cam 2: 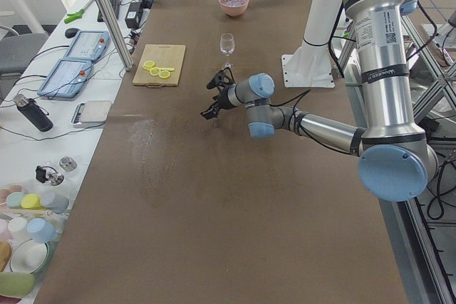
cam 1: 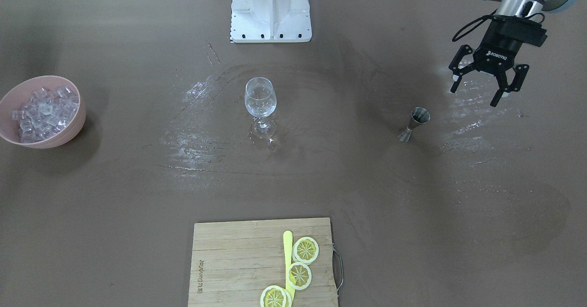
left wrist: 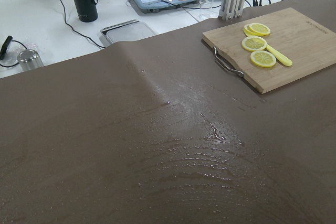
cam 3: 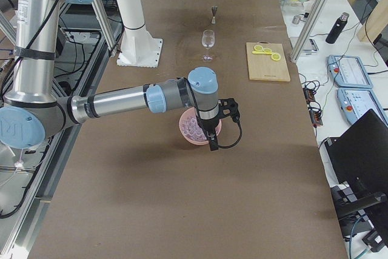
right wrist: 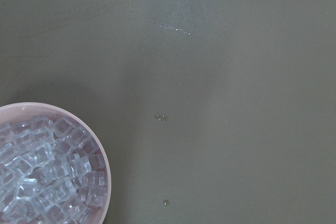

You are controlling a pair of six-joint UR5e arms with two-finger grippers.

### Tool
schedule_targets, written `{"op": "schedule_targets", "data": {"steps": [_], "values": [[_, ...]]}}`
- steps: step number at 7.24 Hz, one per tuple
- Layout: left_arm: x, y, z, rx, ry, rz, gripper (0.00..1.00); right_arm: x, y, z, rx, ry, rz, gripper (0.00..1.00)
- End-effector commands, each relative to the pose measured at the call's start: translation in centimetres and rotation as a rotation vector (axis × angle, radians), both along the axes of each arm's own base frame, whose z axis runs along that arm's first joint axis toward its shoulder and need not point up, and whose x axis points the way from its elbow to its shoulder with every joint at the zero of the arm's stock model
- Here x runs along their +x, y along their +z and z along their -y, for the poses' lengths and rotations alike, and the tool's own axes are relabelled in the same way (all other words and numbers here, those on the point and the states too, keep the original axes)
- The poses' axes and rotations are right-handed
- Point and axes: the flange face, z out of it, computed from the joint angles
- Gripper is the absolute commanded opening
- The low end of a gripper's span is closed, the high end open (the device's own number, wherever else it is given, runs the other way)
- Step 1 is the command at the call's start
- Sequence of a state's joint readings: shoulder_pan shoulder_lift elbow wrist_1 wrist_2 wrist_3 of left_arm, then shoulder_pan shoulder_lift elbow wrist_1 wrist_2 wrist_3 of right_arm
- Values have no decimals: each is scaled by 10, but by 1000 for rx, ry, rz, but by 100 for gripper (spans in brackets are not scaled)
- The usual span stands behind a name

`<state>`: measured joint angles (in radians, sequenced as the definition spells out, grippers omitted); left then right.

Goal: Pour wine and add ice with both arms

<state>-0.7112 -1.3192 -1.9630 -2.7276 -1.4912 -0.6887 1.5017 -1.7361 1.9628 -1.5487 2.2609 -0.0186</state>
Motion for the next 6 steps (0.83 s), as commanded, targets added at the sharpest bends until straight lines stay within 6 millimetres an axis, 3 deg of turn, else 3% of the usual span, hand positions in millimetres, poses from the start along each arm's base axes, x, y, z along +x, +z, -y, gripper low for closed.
{"op": "schedule_targets", "data": {"steps": [1, 3, 6], "values": [[25, 6, -19, 32, -61, 30, 98, 0, 0, 0, 1, 0, 0, 99], [49, 8, -35, 33, -104, 21, 98, 0, 1, 0, -3, 1, 0, 99], [108, -1, -84, 13, -185, -90, 98, 0, 0, 0, 0, 0, 0, 99]]}}
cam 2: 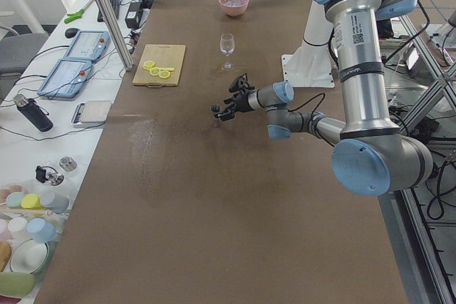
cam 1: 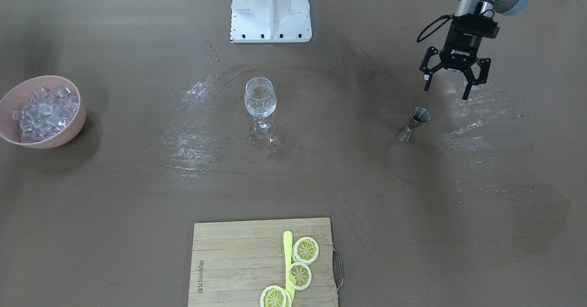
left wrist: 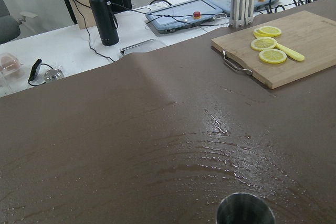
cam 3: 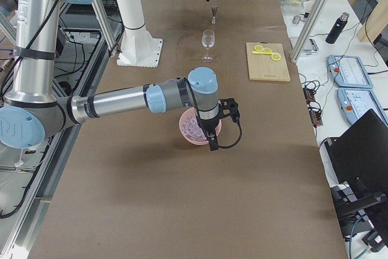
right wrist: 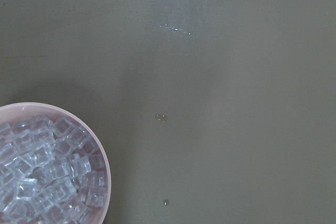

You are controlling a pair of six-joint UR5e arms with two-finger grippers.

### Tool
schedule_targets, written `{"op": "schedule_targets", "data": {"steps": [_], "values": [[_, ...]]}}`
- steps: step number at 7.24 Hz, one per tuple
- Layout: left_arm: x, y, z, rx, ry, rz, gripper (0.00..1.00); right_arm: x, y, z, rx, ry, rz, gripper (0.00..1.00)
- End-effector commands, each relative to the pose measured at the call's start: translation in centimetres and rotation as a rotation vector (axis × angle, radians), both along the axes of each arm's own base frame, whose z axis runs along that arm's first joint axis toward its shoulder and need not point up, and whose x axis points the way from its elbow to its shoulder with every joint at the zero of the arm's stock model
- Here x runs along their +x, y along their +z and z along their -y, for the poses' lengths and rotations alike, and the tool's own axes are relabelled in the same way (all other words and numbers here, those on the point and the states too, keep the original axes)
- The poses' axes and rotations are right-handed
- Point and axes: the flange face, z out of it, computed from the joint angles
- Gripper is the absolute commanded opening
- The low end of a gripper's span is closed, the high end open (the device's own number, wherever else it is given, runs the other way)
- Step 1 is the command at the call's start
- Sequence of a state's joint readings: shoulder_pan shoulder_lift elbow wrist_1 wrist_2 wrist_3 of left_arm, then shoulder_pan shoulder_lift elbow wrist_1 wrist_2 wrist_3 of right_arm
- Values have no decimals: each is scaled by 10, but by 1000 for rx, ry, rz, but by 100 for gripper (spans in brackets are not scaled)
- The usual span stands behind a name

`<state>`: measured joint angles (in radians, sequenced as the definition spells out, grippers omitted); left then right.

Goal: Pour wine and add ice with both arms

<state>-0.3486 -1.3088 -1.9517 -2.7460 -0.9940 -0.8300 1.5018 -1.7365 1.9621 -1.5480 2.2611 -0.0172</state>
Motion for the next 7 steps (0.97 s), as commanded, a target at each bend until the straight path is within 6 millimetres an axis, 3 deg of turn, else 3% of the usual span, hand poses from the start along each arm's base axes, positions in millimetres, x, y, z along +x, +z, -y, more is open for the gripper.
{"op": "schedule_targets", "data": {"steps": [1, 2, 4, 6, 7], "values": [[48, -6, -30, 1, -71, -92, 98, 0, 0, 0, -1, -1, 0, 99], [65, -1, -28, -3, -112, -112, 98, 0, 1, -1, -1, -1, 0, 99], [58, 26, -28, 10, -142, -177, 97, 0, 0, 0, 0, 0, 0, 99], [61, 26, -25, 21, -179, -169, 97, 0, 0, 0, 0, 1, -1, 99], [75, 18, -21, 32, -192, -176, 97, 0, 0, 0, 0, 1, -1, 99]]}}
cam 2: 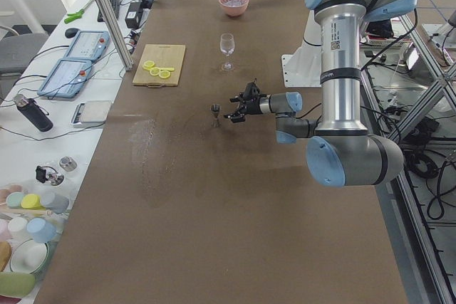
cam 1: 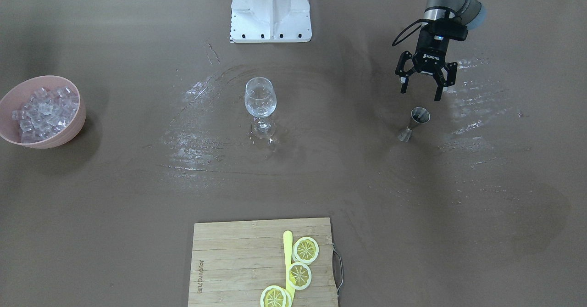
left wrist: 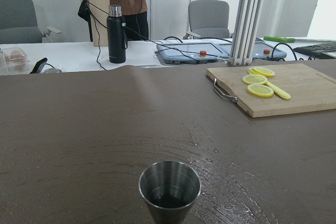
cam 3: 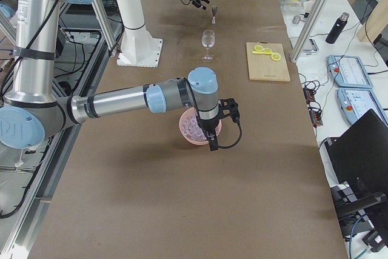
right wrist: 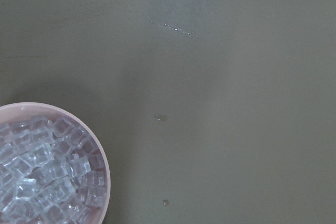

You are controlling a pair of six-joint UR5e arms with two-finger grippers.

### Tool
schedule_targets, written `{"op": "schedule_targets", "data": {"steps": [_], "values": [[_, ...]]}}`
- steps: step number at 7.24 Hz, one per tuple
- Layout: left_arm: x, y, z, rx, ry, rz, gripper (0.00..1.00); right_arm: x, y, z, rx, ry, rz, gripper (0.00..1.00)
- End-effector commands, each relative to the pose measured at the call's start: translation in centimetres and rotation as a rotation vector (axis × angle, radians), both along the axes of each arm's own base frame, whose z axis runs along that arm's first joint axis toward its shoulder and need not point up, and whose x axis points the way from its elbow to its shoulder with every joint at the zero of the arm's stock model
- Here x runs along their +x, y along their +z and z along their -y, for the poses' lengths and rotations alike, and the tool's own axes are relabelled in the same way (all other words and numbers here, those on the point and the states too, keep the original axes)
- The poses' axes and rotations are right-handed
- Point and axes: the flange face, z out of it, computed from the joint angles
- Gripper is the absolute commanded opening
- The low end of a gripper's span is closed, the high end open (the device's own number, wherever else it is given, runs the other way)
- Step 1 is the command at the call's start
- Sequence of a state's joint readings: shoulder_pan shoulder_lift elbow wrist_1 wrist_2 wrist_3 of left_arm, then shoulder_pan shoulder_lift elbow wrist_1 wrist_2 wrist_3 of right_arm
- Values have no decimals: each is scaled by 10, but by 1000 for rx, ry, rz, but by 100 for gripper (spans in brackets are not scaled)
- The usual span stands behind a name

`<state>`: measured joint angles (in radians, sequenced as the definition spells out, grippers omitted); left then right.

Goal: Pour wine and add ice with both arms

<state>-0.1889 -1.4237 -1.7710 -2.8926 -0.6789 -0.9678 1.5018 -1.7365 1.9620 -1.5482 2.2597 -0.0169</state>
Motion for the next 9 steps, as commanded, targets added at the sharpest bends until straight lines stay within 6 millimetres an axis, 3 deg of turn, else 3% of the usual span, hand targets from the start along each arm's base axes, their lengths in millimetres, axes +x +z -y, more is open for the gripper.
{"op": "schedule_targets", "data": {"steps": [1, 2, 3, 5, 9], "values": [[32, 0, 7, 9, -21, 6, 97, 0, 1, 0, -1, 0, -2, 99], [55, -1, 11, 11, -20, 4, 97, 0, 2, 0, -2, -1, -2, 99], [62, 8, 12, 9, -18, 27, 97, 0, 2, 0, -2, 0, -2, 99], [53, 16, 13, 8, -23, 36, 97, 0, 1, 1, -1, 0, -2, 99], [46, 15, 26, 7, -55, 37, 97, 0, 2, 1, -2, -1, -1, 99]]}}
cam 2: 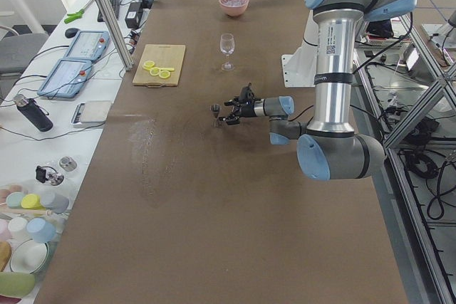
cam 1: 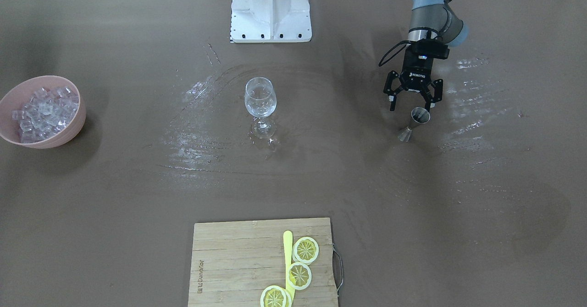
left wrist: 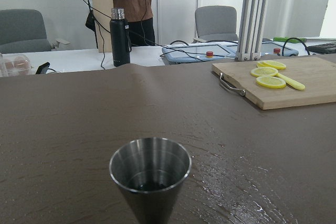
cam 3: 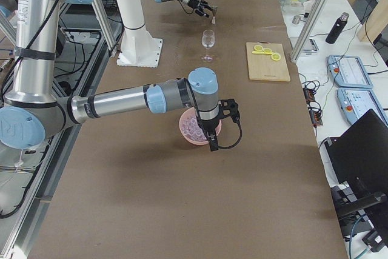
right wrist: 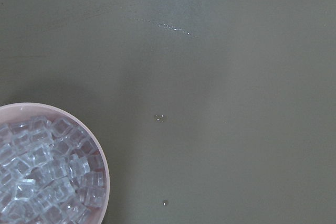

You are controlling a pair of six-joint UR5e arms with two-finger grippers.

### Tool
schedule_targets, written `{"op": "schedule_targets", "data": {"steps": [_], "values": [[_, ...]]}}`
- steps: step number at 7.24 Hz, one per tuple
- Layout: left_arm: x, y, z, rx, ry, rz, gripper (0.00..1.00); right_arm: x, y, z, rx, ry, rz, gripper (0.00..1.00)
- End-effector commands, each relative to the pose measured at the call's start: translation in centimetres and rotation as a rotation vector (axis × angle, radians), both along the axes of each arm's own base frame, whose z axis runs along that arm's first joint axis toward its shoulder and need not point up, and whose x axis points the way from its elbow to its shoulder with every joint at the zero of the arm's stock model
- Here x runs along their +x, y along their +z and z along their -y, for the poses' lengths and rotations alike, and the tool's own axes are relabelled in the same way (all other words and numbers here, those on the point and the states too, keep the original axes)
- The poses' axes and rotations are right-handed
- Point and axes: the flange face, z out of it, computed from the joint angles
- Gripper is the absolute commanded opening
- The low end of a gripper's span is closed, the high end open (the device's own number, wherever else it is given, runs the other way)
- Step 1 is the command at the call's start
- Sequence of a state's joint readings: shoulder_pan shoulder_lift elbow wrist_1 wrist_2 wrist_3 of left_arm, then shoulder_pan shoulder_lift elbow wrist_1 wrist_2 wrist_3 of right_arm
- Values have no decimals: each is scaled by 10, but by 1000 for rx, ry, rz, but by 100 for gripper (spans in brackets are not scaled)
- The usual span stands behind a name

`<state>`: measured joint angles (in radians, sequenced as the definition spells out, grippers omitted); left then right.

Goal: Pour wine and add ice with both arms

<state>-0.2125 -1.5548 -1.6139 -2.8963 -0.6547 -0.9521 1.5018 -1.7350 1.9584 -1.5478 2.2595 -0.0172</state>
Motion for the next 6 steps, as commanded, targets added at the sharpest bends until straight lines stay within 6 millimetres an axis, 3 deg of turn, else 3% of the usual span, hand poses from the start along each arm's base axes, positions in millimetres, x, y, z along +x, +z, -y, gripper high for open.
{"op": "schedule_targets", "data": {"steps": [1, 6], "values": [[-3, -1, 8, -1, -16, 2, 97, 0, 1, 0, 0, -1, 0, 99], [1, 15, 27, -13, -44, 33, 97, 0, 4, 0, -7, -2, -1, 99]]}}
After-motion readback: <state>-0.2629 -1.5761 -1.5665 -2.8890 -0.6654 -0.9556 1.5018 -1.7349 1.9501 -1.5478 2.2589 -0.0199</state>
